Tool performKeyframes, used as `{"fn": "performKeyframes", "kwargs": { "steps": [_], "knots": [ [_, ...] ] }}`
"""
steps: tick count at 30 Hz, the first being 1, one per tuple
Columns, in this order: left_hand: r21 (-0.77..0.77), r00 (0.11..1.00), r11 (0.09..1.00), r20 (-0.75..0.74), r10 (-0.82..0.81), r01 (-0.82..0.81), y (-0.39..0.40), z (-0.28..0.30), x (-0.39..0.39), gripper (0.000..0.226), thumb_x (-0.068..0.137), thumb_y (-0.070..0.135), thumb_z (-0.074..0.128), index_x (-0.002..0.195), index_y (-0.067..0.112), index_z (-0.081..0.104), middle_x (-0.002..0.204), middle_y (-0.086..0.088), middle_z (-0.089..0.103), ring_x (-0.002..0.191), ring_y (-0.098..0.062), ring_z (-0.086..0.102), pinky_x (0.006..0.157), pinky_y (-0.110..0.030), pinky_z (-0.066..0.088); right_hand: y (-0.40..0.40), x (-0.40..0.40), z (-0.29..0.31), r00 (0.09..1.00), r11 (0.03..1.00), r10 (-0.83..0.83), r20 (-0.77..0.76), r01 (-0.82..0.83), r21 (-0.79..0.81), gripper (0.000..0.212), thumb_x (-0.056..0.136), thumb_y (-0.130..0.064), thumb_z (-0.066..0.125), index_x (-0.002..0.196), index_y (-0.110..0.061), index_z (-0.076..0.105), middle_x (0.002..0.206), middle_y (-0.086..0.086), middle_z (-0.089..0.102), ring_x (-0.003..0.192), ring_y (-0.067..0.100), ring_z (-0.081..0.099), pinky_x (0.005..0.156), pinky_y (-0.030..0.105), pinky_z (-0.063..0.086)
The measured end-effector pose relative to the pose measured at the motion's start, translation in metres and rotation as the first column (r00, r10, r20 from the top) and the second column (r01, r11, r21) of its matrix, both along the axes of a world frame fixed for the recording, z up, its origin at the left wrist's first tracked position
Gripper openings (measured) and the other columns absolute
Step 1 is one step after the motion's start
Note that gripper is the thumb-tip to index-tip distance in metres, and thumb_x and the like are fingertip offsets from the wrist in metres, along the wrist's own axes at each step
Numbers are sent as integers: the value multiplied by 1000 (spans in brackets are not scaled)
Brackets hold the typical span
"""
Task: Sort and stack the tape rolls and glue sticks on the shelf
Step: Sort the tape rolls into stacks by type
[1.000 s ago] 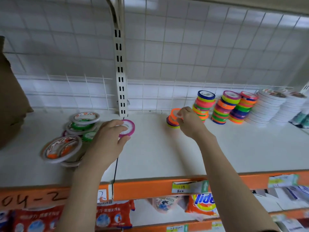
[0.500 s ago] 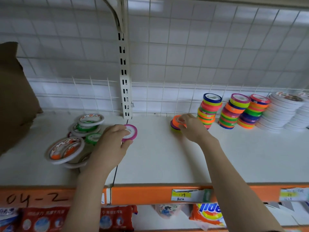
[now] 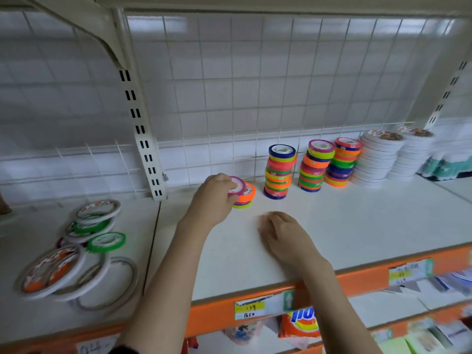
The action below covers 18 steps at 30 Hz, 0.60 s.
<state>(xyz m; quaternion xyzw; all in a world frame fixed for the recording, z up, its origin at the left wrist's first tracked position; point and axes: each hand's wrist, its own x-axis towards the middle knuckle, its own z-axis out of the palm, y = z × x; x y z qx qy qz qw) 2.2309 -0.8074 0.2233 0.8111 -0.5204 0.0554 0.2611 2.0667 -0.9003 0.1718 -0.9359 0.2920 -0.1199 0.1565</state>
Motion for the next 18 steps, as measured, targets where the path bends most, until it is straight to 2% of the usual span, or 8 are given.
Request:
{"fn": "performKeyframes", "kwargs": {
  "steps": [7, 13, 18],
  "knots": [
    [128, 1000, 992, 7, -18, 16, -37, -1, 9, 25, 88, 16, 58, 108, 3, 65, 114, -14, 57, 107, -32, 51, 89, -38, 43, 4, 1, -7, 999, 999, -25, 33, 27, -45, 62, 87, -43, 26, 122, -2, 57, 130, 12, 55, 120, 30, 49, 106, 34, 34],
    [161, 1000, 987, -1, -23, 23, -44, -7, 9, 29, 90, 20, 57, 115, 8, 64, 116, -11, 56, 108, -29, 51, 90, -36, 43, 5, 0, -6, 999, 999, -33, 23, 33, -33, 48, 96, -38, 33, 130, -8, 50, 138, 6, 47, 128, 23, 41, 109, 31, 25],
    [202, 1000, 979, 7, -11, 9, -44, -12, 10, 28, 89, 21, 57, 113, 8, 65, 115, -11, 59, 109, -30, 51, 88, -36, 44, 5, 0, -5, 999, 999, -28, 36, 30, -40, 43, 97, -34, 39, 129, -7, 50, 139, 6, 47, 128, 23, 40, 108, 29, 26]
  ]
}}
